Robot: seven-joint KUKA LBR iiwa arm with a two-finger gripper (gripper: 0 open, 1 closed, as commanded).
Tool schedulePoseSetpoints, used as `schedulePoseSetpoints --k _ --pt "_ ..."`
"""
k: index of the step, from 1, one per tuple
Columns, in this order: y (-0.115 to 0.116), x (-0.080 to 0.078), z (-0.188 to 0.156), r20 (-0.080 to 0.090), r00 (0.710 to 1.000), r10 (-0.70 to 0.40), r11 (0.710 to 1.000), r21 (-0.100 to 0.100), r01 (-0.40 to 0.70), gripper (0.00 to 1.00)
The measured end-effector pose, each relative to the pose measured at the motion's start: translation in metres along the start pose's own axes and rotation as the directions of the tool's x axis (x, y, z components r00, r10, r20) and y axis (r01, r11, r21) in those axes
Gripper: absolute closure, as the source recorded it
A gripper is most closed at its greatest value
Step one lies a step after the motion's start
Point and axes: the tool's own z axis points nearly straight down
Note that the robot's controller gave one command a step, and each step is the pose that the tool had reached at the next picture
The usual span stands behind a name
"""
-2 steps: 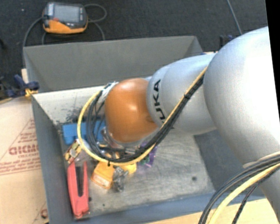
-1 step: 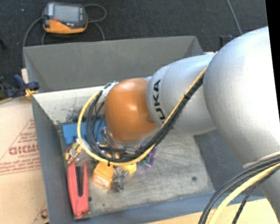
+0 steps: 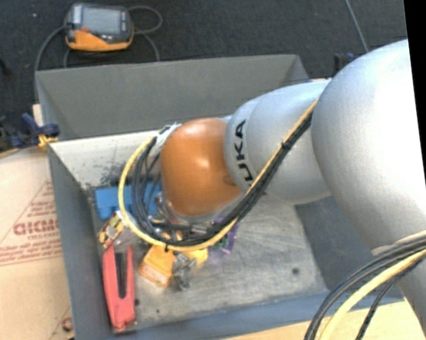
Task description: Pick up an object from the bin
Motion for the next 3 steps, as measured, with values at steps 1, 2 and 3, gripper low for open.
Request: schedulePoseSetpoints --k 1,2,3 --pt "-0.001 0.002 -0.018 -0.005 1.000 0.001 1.000 0.002 -0.001 1.00" --pt "-0.001 0.001 -0.037 -0.003 1.000 0.003 1.000 0.004 -0.003 1.00" --pt "-0.002 0.001 -0.056 0.000 1.000 0.005 1.000 0.006 -0.005 1.00"
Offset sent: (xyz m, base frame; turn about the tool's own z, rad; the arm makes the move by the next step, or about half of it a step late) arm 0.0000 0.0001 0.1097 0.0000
